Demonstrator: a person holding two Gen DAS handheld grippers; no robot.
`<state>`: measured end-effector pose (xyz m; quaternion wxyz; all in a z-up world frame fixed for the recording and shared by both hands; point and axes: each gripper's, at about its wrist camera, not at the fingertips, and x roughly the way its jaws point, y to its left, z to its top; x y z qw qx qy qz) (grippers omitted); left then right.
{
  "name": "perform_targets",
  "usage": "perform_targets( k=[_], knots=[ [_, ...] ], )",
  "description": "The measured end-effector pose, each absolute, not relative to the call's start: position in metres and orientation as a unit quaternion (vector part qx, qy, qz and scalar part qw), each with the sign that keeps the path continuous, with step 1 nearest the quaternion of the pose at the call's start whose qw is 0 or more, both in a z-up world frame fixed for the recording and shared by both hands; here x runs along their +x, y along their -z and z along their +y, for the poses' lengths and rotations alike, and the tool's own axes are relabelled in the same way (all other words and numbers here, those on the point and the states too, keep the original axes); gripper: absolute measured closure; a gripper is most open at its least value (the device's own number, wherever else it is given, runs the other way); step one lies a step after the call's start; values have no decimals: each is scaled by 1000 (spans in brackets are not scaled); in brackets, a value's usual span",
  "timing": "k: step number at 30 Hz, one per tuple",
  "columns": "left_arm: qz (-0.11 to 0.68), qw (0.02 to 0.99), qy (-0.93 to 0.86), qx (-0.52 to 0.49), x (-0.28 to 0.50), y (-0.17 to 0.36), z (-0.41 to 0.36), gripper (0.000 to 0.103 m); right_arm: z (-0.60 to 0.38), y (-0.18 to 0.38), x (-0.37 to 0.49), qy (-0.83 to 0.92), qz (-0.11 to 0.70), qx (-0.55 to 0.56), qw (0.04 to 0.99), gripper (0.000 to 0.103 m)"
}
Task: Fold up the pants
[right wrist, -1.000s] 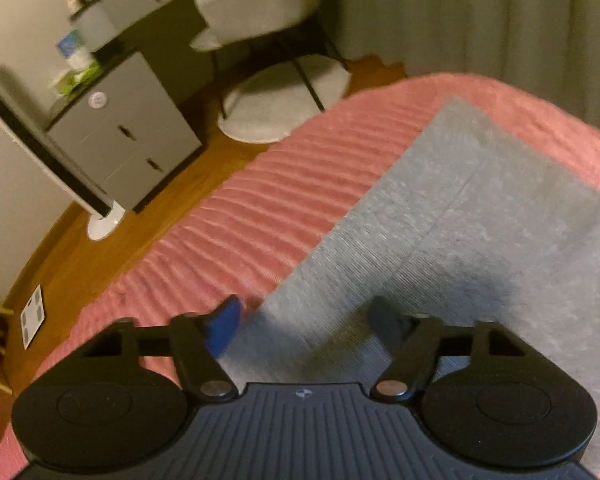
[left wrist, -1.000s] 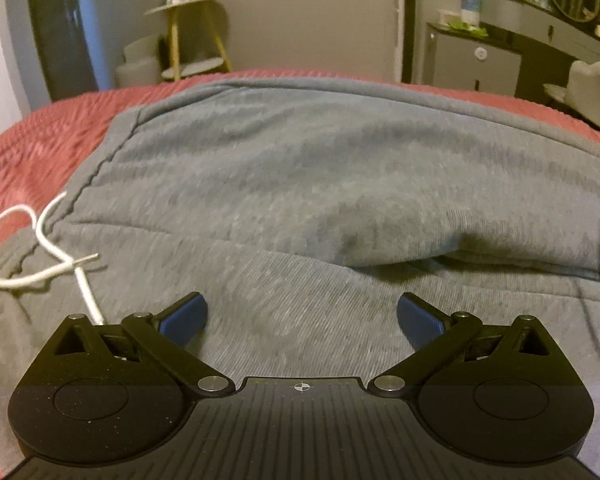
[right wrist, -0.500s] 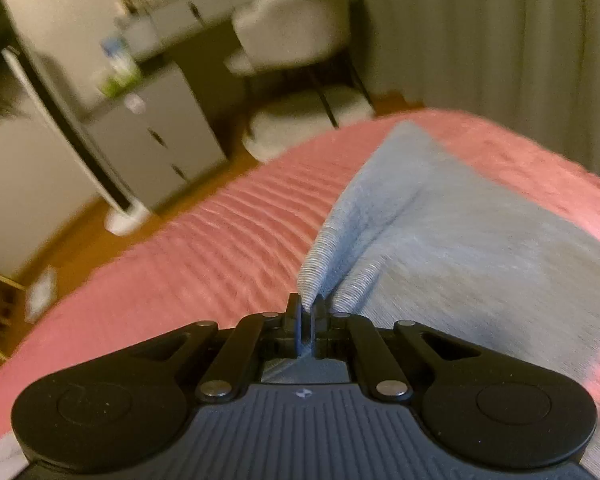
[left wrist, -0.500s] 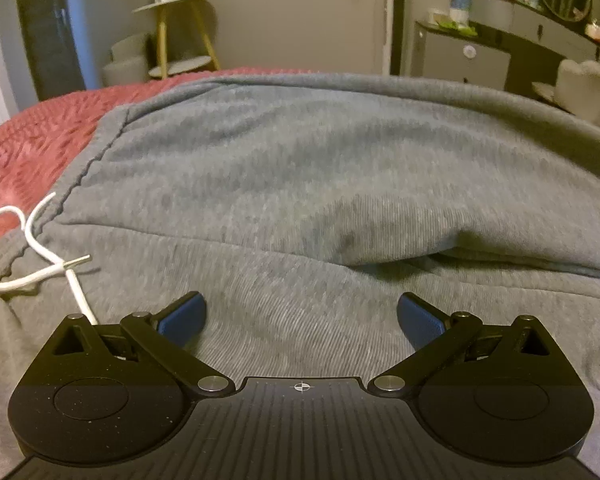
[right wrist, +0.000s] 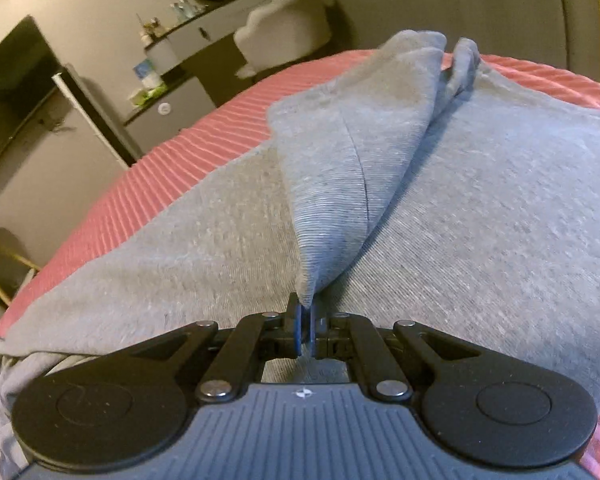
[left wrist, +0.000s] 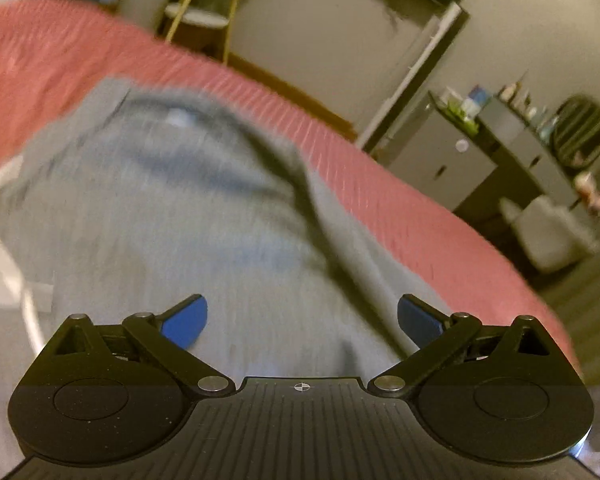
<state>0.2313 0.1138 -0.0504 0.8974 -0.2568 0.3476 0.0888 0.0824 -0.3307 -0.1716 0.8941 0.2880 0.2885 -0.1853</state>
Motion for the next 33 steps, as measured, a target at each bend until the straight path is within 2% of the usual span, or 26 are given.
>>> perform_targets(
  k=[4,7,8,9,11,13,14,15,17,20,24,29,33],
  knots=[
    [342,918,-79,-184,285,28,104,0,-343,177,72,160,287,313,891,99],
    [367,910,-90,-172,323,31,102,1,-350,183,74,153,283,340,884,100],
    [376,905,-84,-180,333,35,102,7,-351,185,75,151,283,341,884,100],
    [392,896,-81,-191,345,42,103,23,-353,186,76,149,282,341,884,100],
    [420,878,-86,-211,361,56,106,37,-353,187,76,145,281,343,884,100],
    [443,860,-97,-234,371,70,109,40,-355,188,77,142,280,346,884,101],
    [447,854,-102,-245,374,75,114,50,-356,188,77,141,280,348,883,101],
    [444,853,-99,-257,376,79,119,67,-357,189,77,140,279,350,883,101],
    [434,851,-90,-281,374,80,130,91,-357,188,79,139,279,350,884,101],
    [420,851,-77,-306,358,74,141,94,-354,187,74,139,280,339,887,100],
    [392,880,-50,-263,317,40,135,95,-358,178,71,134,276,356,883,101],
    [351,898,-2,-265,231,0,143,95,-375,140,41,118,220,380,891,101],
    [338,899,44,-276,145,-8,145,95,-399,101,-3,127,160,410,889,101]
  ],
)
